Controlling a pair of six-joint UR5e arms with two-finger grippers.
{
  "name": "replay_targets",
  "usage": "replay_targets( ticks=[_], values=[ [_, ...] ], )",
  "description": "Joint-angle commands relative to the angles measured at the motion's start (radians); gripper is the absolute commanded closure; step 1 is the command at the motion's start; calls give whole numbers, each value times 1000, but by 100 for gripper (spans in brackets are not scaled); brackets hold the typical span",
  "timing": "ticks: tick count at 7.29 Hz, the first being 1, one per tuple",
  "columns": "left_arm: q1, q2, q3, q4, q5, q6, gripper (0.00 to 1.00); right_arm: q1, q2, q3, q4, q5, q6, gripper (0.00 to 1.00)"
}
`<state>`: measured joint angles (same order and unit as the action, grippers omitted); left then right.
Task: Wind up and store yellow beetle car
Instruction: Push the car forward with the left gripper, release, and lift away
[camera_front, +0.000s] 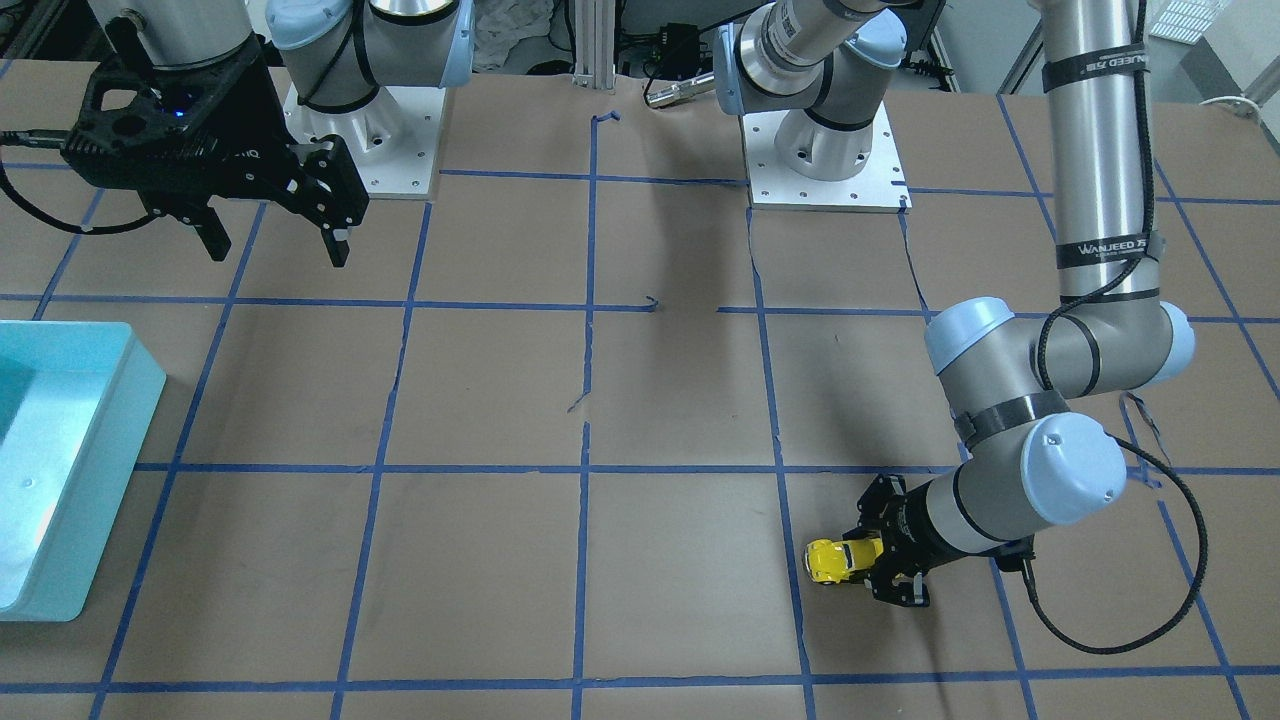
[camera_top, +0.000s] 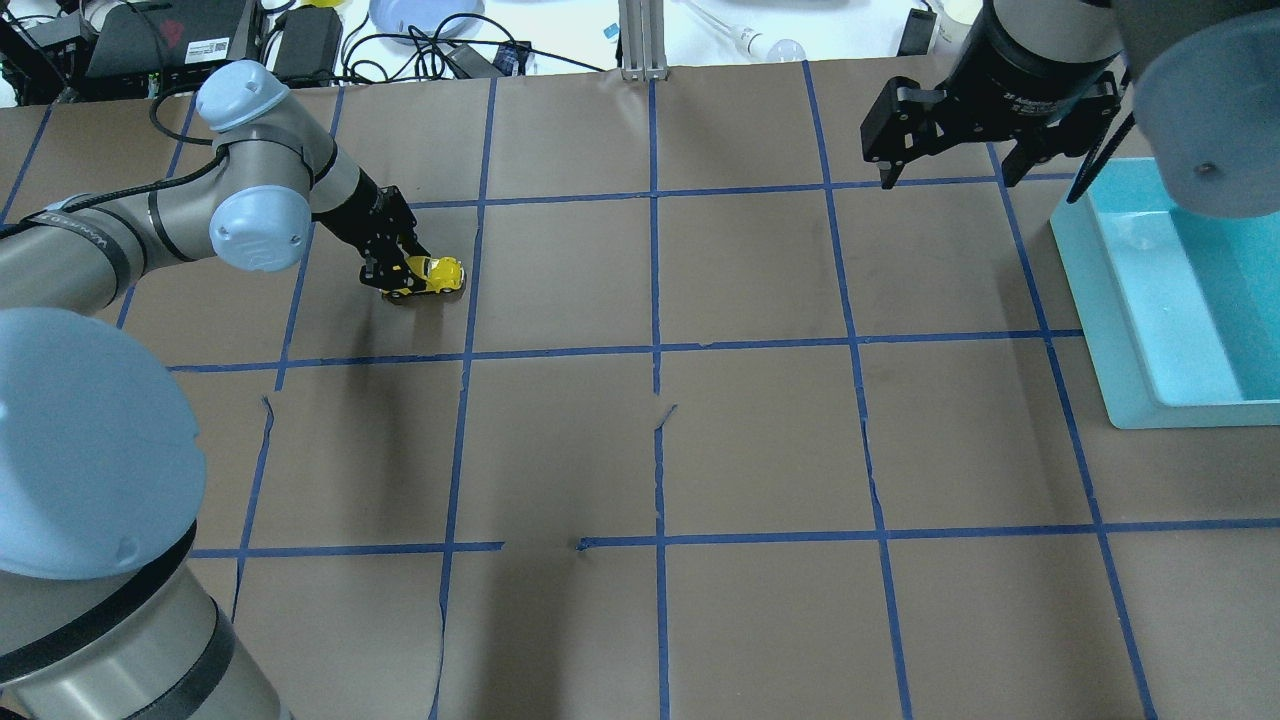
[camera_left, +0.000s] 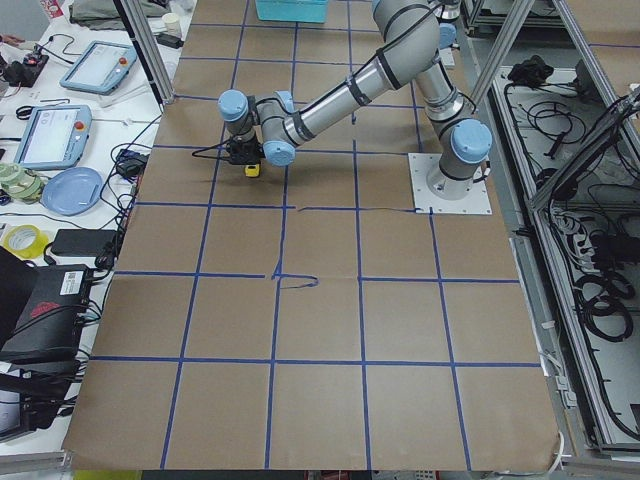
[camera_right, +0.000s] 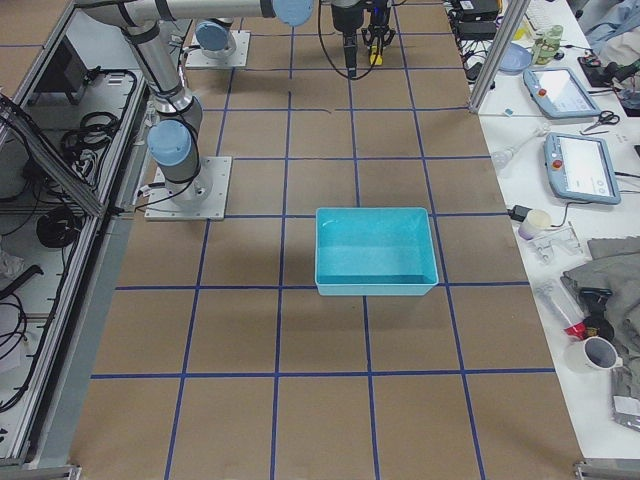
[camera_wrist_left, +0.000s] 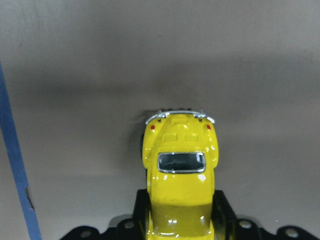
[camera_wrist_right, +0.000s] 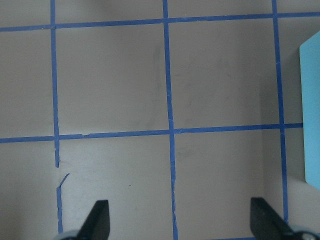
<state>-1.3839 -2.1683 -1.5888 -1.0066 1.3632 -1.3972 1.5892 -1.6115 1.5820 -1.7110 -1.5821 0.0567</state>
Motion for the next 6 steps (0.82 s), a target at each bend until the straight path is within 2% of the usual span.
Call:
replay_targets(
  ticks=[1, 2, 4, 5, 6],
  values=[
    [-12, 19, 10, 2, 4, -9, 20, 0, -1, -1, 1, 1, 0, 0],
    [-15, 28, 12, 2, 1, -9, 11, 0, -1, -1, 1, 1, 0, 0],
    [-27, 82, 16, -6, 4, 53, 9, 0, -1, 0, 1, 1, 0, 0],
    [-26, 112, 23, -9, 37, 249, 8, 0, -1, 1, 1, 1, 0, 0],
    [-26, 143, 29, -26, 74, 459, 1, 0, -1, 0, 1, 1, 0, 0]
  ],
)
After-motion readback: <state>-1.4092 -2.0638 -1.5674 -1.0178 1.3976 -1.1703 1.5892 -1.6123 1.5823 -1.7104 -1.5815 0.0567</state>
